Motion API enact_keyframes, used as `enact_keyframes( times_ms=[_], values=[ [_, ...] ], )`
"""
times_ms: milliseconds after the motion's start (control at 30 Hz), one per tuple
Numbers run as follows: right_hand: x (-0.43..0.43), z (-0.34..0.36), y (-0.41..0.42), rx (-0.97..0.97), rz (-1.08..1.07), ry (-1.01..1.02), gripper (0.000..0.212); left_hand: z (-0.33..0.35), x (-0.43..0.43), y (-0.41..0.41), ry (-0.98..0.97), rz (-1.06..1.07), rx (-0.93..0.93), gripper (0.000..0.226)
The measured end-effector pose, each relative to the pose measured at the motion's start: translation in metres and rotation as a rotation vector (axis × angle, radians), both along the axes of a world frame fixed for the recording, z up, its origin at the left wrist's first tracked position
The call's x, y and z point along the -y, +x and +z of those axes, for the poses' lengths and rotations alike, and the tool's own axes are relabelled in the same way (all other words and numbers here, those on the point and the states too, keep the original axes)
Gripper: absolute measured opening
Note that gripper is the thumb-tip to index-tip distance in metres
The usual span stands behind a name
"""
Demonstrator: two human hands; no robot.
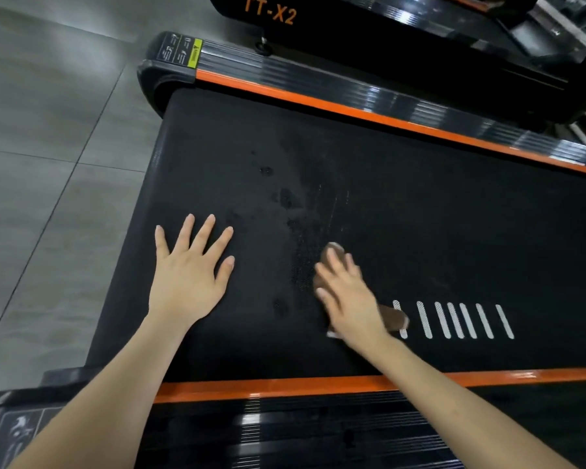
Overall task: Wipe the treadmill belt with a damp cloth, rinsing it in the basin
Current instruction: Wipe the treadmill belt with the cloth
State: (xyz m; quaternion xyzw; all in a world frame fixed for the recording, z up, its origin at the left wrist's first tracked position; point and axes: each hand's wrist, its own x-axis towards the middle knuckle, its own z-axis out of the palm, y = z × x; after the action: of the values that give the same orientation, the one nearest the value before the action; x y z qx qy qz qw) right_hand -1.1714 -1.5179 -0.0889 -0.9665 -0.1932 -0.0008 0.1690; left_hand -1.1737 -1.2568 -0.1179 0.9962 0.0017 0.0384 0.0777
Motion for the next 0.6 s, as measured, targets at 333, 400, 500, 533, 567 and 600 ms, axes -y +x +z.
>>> enact_keyframes(
  times_ms=[333, 400, 500, 533, 567, 600],
  values=[
    [0.049, 0.003, -0.009, -0.153, 0.454, -0.083, 0.05, 0.003, -0.006, -0.001, -0.042, -0.018, 0.012, 0.054],
    [0.074, 0.006, -0.006, -0.165, 0.44, -0.083, 0.05, 0.003, -0.004, -0.001, -0.036, -0.011, 0.007, 0.054],
    [0.052, 0.005, -0.003, -0.103, 0.522, -0.069, 0.045, 0.003, -0.002, 0.0, -0.041, -0.013, 0.005, 0.055],
    [0.031, 0.003, -0.003, -0.079, 0.593, -0.059, 0.044, 0.003, -0.003, 0.001, -0.057, -0.014, 0.009, 0.055],
    [0.007, 0.0, -0.004, -0.065, 0.68, -0.043, 0.044, 0.003, -0.004, 0.001, -0.081, -0.013, 0.012, 0.056],
    [-0.019, -0.004, -0.007, -0.056, 0.767, -0.032, 0.044, 0.004, -0.005, 0.001, -0.111, -0.016, 0.02, 0.055]
  ],
)
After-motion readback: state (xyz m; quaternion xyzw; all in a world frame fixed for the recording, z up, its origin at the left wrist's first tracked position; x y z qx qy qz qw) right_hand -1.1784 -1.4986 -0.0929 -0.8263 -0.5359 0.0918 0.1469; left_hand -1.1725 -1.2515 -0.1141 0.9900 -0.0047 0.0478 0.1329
